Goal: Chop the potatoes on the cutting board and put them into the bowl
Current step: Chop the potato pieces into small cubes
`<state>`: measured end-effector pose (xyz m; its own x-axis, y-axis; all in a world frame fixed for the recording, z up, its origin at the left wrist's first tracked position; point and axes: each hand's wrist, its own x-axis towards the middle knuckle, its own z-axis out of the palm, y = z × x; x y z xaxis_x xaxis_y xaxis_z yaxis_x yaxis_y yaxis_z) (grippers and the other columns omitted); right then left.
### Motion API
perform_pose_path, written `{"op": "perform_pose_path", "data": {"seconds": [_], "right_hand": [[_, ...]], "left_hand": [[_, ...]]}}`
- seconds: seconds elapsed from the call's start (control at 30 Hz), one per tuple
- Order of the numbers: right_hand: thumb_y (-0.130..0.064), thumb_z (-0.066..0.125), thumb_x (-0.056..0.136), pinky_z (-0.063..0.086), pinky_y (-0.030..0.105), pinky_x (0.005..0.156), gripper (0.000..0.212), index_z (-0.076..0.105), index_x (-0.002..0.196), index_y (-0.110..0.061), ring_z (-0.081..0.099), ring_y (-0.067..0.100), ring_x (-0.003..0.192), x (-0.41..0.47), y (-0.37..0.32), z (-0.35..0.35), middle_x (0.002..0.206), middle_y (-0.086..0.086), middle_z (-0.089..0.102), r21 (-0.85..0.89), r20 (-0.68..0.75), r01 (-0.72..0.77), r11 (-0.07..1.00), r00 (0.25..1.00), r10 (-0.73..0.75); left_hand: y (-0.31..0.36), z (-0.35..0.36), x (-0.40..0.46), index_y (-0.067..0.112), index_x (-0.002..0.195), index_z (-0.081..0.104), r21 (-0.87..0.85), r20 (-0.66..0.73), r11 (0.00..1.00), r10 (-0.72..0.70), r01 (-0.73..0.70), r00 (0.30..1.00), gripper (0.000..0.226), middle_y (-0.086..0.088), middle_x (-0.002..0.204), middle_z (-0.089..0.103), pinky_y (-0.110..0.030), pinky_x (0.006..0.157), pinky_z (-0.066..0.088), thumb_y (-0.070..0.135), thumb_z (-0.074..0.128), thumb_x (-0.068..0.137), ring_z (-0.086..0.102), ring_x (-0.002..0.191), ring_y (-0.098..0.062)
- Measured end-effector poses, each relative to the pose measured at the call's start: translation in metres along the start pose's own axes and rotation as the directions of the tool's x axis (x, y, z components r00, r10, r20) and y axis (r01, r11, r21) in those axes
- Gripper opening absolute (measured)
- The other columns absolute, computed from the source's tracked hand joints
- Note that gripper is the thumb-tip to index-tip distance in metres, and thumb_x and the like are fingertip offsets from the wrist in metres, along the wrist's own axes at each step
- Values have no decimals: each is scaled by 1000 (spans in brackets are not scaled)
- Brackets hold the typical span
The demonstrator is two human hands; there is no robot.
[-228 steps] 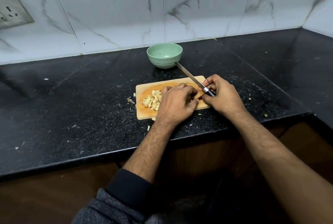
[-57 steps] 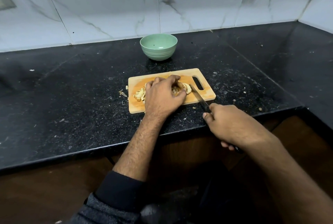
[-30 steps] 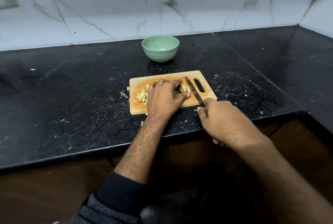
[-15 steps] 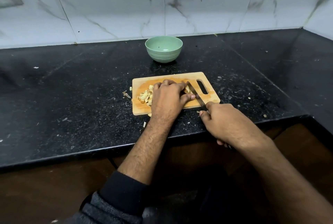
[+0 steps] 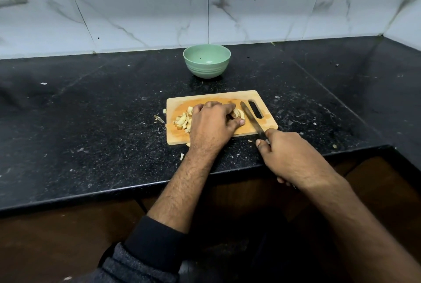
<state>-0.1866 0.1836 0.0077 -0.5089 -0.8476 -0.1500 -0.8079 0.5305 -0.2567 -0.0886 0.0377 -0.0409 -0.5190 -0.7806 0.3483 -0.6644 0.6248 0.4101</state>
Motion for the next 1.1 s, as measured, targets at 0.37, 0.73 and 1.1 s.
{"op": "perform_pose_path", "data": {"seconds": [0.37, 0.73, 1.1], "right_hand": [[-42, 38, 107, 43, 22, 39, 28, 53, 96, -21, 57, 8, 33, -3, 5, -2, 64, 0, 64, 30, -10, 2, 1000, 1000, -2], [-39, 41, 106, 45, 24, 38, 26, 53, 94, -19, 57, 10, 32, 11, 15, 8, 59, 1, 64, 96, -7, 47, 994, 999, -47], [-35, 46, 102, 46, 24, 39, 20, 60, 102, -19, 63, 15, 36, 16, 27, 12, 65, 3, 69, 293, -58, 81, 953, 996, -67]], "left_hand": [[0, -6, -5, 25, 130, 65, -156, -126, 986, -86, 66, 988, 62, 6, 118, 66, -38, 100, 32, 66, 67, 83, 49, 118, -18], [18, -1, -14, 23, 117, 65, 291, -158, 957, 57, -9, 986, 61, -1, 108, 69, -47, 101, 29, 72, 39, 91, 51, 114, -24], [22, 12, -5, 17, 108, 68, 288, -189, 948, -86, 139, 978, 67, -6, 115, 57, -47, 98, 33, 77, 48, 82, 46, 113, -26]]}}
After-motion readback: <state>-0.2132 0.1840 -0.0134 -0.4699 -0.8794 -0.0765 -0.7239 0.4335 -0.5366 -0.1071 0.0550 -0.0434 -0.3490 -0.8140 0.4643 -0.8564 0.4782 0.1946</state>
